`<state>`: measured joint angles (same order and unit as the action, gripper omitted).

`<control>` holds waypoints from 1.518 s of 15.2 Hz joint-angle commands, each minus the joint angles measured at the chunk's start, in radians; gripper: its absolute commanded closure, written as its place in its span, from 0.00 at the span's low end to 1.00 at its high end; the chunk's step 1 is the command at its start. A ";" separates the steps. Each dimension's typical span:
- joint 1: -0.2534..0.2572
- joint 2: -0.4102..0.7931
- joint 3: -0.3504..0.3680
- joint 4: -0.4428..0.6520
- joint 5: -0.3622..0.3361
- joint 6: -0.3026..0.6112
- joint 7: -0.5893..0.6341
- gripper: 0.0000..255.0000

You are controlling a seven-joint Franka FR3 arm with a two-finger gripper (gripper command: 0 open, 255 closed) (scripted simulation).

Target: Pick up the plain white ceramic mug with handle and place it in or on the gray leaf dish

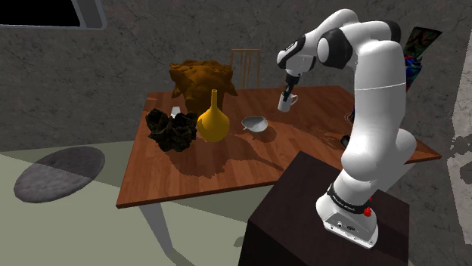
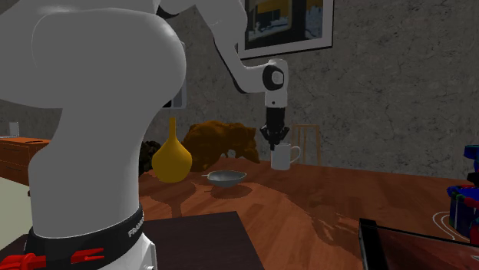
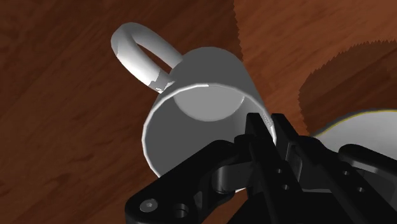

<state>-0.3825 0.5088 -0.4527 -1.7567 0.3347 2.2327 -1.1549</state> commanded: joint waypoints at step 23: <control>0.336 -0.342 0.038 -0.241 -0.212 -0.035 0.461 1.00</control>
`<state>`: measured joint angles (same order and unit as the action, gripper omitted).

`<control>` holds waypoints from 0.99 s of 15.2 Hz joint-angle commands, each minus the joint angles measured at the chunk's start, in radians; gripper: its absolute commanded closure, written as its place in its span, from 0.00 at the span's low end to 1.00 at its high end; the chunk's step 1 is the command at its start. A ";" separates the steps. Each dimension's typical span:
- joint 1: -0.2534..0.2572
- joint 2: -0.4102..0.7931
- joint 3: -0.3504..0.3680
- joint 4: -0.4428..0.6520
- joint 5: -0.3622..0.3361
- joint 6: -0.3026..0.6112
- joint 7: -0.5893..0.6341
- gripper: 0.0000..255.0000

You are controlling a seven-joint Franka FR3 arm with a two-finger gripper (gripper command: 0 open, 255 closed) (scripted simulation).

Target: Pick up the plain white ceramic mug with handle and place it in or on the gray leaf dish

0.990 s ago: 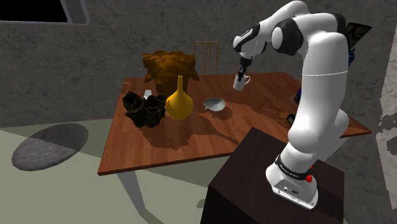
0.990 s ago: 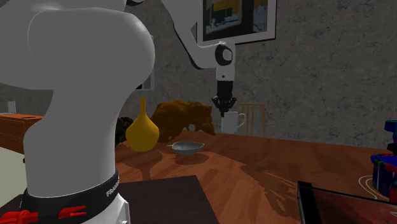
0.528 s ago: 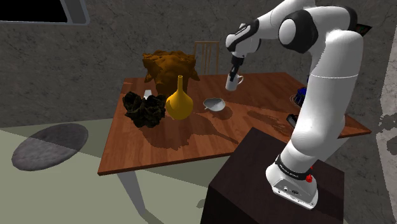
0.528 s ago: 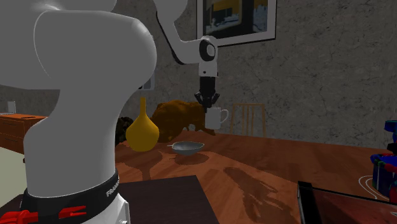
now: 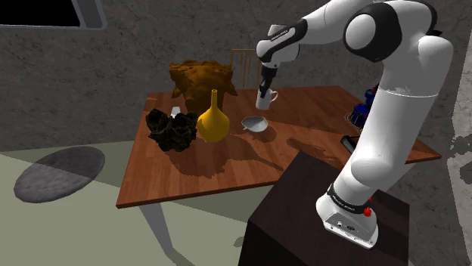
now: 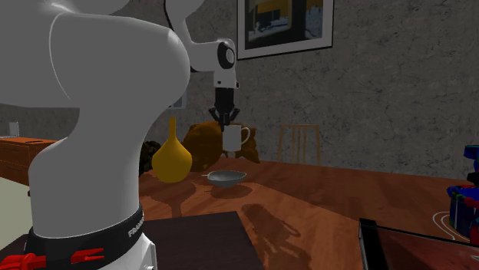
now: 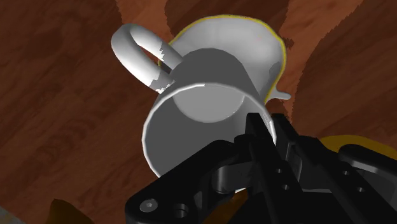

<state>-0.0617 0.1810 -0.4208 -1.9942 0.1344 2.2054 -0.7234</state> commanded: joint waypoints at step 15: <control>0.003 0.089 0.028 -0.073 0.056 0.154 -0.014 1.00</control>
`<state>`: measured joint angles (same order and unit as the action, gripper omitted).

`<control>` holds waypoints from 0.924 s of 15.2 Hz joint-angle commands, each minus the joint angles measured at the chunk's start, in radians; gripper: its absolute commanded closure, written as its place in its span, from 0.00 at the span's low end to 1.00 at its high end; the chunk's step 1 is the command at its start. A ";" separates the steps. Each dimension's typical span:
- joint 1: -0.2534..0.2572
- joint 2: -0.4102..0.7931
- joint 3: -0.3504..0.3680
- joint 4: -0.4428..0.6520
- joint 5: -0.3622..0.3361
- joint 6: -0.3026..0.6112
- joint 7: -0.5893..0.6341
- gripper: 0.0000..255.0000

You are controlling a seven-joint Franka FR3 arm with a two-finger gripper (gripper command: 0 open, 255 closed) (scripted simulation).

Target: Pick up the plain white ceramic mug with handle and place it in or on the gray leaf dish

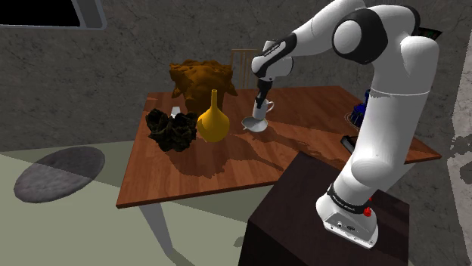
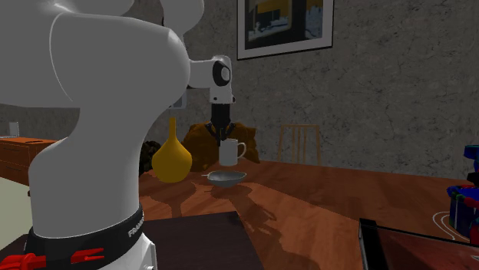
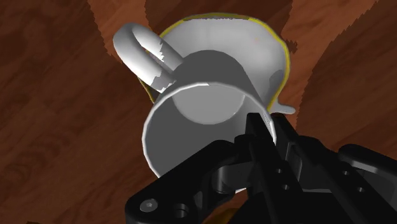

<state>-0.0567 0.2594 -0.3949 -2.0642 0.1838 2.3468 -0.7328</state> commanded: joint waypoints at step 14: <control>-0.018 0.086 0.025 -0.022 0.058 0.100 -0.041 1.00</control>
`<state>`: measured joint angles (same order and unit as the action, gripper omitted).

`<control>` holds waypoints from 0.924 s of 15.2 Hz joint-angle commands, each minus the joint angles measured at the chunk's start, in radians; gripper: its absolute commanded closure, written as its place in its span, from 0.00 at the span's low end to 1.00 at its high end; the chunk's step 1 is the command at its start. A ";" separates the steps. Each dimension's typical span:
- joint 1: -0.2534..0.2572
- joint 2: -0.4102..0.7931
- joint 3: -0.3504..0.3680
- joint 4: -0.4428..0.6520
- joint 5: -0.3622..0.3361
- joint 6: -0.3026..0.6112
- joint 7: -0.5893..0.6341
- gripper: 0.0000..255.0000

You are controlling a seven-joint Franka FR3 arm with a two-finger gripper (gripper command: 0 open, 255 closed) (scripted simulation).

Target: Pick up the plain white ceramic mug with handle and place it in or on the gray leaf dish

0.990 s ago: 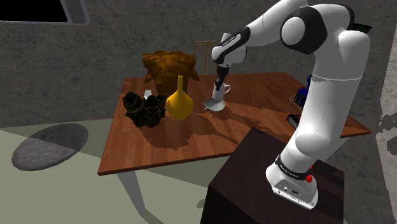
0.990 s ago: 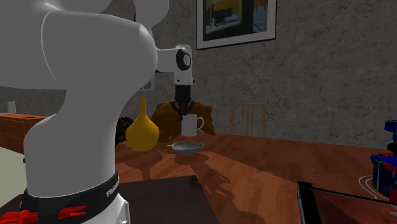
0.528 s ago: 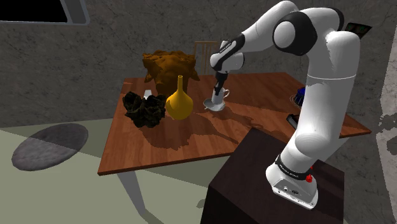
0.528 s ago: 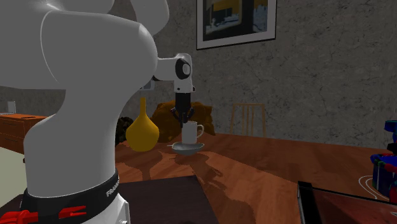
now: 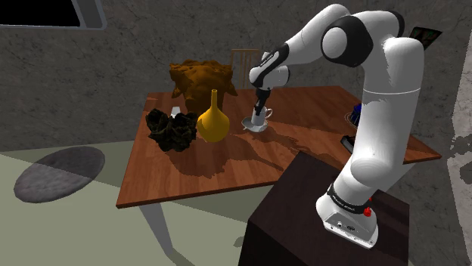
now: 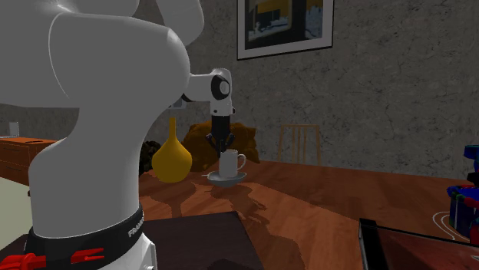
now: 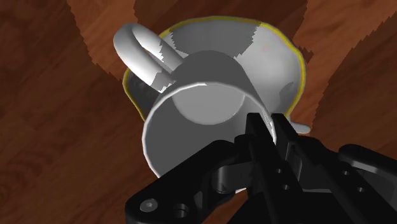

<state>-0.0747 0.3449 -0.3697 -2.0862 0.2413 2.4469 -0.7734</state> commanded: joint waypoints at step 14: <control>0.019 -0.094 -0.028 0.014 -0.061 -0.100 0.040 0.00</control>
<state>-0.0548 0.2522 -0.3972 -2.0754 0.1820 2.3525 -0.7329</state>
